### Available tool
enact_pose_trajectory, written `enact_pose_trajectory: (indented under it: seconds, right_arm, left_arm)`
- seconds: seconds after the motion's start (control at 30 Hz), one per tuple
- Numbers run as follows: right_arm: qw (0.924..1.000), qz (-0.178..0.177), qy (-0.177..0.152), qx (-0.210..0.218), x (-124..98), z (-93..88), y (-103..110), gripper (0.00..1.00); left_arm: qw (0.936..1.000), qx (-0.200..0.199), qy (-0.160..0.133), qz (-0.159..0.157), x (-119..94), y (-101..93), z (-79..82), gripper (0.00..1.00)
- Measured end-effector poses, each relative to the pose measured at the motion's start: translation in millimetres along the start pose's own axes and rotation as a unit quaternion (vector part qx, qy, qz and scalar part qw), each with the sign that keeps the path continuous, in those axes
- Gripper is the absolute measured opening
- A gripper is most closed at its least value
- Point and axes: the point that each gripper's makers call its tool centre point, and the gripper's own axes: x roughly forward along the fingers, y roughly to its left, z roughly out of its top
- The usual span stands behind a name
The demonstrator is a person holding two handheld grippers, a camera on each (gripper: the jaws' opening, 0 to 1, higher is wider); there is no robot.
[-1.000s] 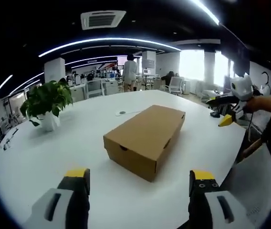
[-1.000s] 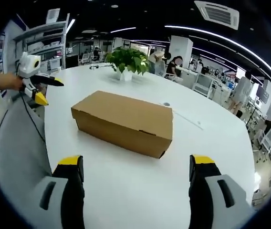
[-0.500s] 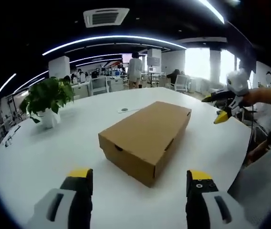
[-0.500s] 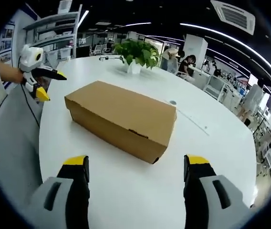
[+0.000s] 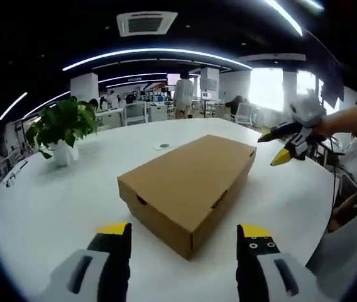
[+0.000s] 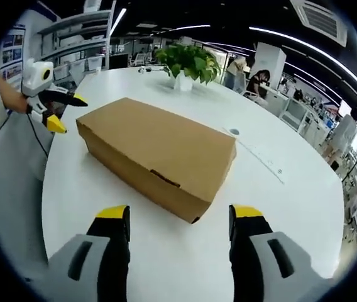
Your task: Operate the shoe box by opening the lid, removing the specified soft item, and placing it in the target area until the item is outside and the box remains undamaged.
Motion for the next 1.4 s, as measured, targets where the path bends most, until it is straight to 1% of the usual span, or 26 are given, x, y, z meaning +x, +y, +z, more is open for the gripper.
enact_pose_trajectory:
  seconds: [0.17, 0.33, 0.47, 0.57, 0.63, 0.73, 0.83, 0.93, 1.1, 1.4]
  right_arm:
    - [0.9999, 0.012, 0.007, 0.0, 9.7, 2.0, -0.9, 0.56]
    - [0.9997, 0.017, 0.016, -0.002, 17.8, 0.8, -4.7, 0.52]
    - [0.9997, 0.015, 0.02, -0.007, 23.1, -2.2, -11.6, 0.47]
    - [0.9996, 0.012, 0.022, -0.015, 26.8, -4.0, -19.3, 0.45]
    - [0.9995, 0.013, 0.023, -0.016, 27.5, -3.0, -20.8, 0.44]
    - [0.9995, 0.011, 0.018, -0.022, 30.8, 1.7, -24.8, 0.41]
    - [0.9992, 0.02, 0.022, -0.028, 31.9, 0.6, -23.9, 0.41]
    - [0.9991, 0.024, 0.024, -0.025, 32.1, 0.2, -21.3, 0.4]
    - [0.9993, 0.022, 0.025, -0.018, 33.0, -0.8, -21.5, 0.39]
    - [0.9997, 0.012, 0.016, 0.014, 33.7, -4.7, -21.1, 0.38]
  left_arm:
    - [1.0, -0.001, 0.0, 0.009, 10.4, -2.7, 0.6, 0.68]
    - [0.9998, 0.002, 0.007, 0.019, 20.4, -3.5, -1.3, 0.64]
    - [0.9997, 0.001, 0.007, 0.025, 23.4, -3.2, 0.4, 0.62]
    - [0.9996, 0.001, 0.011, 0.027, 26.2, -2.6, -1.9, 0.61]
    - [0.9994, 0.002, 0.013, 0.031, 26.8, -1.7, -3.5, 0.58]
    - [0.9995, 0.008, 0.016, 0.027, 28.4, -3.9, -4.8, 0.53]
    - [0.9993, 0.016, 0.018, 0.028, 30.0, -6.1, -5.1, 0.53]
    - [0.999, 0.022, 0.014, 0.037, 29.1, -2.3, -5.2, 0.49]
    - [0.999, 0.021, 0.017, 0.037, 29.8, -1.6, -5.7, 0.49]
    - [0.999, 0.023, 0.023, 0.03, 29.5, -1.6, -6.0, 0.48]
